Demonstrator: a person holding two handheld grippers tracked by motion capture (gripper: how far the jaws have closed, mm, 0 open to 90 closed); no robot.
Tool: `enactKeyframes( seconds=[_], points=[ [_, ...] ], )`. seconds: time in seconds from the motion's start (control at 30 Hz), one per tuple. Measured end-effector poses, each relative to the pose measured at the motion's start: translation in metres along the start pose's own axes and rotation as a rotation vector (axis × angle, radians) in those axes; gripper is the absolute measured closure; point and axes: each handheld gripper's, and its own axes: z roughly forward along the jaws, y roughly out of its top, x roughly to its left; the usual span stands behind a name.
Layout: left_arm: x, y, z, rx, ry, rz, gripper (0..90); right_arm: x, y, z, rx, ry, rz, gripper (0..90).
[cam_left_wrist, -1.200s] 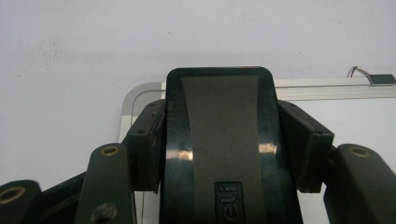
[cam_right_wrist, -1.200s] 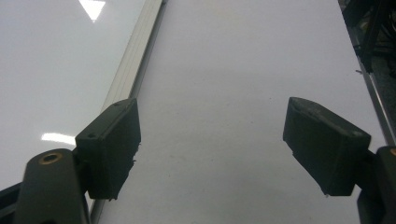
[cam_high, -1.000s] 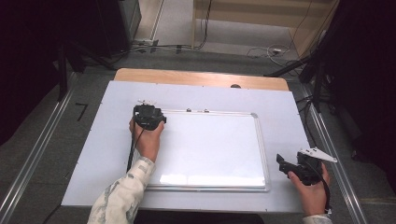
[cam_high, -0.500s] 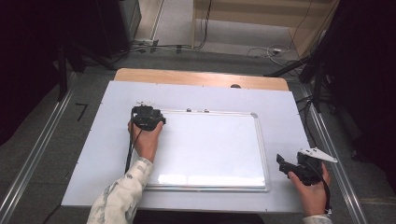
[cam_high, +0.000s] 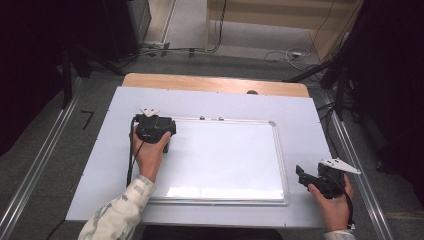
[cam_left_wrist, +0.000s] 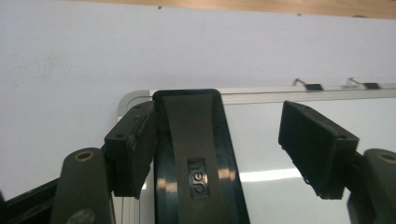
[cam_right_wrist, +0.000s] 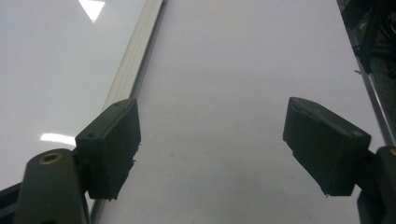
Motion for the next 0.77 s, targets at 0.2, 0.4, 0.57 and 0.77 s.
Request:
enactKeyframes(
  seconds=[0.2,0.4,0.57,0.77],
  points=[
    [0.012,-0.013,-0.026,-0.031,-0.025,0.023,27.7,-0.001,0.0,-0.001,0.0,-0.002,0.005,17.9],
    [0.037,-0.036,-0.051,-0.023,-0.008,0.021,25.8,-0.001,0.0,-0.001,-0.001,-0.003,0.006,17.9],
    [0.06,-0.054,-0.063,0.008,0.028,0.018,25.5,-0.002,-0.001,-0.002,-0.001,-0.009,0.008,17.9],
    [0.087,-0.07,-0.068,0.041,0.063,-0.021,24.5,-0.005,-0.001,-0.002,-0.001,-0.017,0.014,17.8]
  ],
)
